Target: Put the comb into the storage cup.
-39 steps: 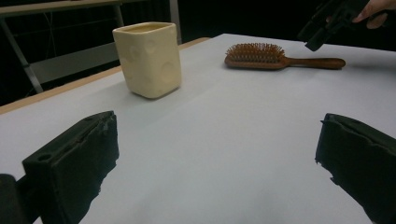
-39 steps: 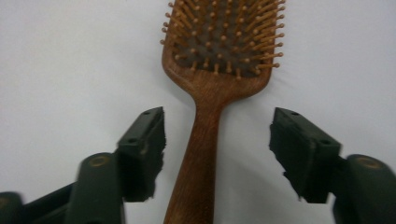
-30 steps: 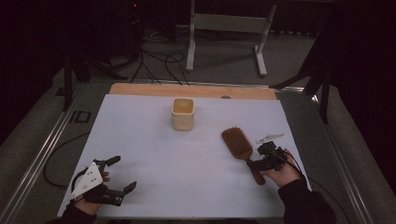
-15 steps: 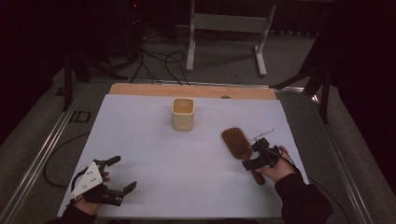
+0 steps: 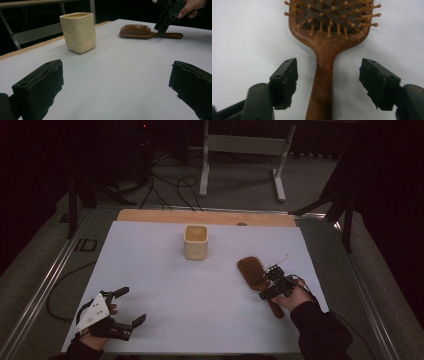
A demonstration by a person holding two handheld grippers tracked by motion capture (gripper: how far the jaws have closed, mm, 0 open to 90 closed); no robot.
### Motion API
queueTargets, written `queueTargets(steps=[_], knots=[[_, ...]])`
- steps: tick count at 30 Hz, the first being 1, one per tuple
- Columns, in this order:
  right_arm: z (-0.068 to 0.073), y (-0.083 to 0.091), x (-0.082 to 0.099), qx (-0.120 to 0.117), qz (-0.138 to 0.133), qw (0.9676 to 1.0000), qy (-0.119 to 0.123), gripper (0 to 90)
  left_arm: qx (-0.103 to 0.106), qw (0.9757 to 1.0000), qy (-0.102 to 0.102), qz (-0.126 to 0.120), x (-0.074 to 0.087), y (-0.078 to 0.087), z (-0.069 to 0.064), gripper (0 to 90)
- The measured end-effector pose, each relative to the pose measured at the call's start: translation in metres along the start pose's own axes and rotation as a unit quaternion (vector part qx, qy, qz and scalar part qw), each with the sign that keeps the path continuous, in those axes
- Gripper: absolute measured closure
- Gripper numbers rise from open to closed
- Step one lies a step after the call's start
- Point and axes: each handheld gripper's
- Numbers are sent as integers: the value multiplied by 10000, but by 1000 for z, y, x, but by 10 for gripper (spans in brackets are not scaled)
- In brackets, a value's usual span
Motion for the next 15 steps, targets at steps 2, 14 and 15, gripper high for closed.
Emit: queueTargets(steps=[2,14,15], knots=[[0,-2,-2,-4,91,10000,-1,363,1,10000,26,-17,0,0,0,0],[-2,-11,-11,-142,565,9983,23,586,10,10000,44,-42,0,1,1,1],[-2,-11,-11,-142,565,9983,23,586,12,10000,45,-43,0,1,1,1]])
Point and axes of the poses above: each handheld gripper's, and its own axes: y roughly backward along the jaws, x roughly out of its underside, z roughly to its left, and after that the axes turned 5 degrees about -y, right-handed
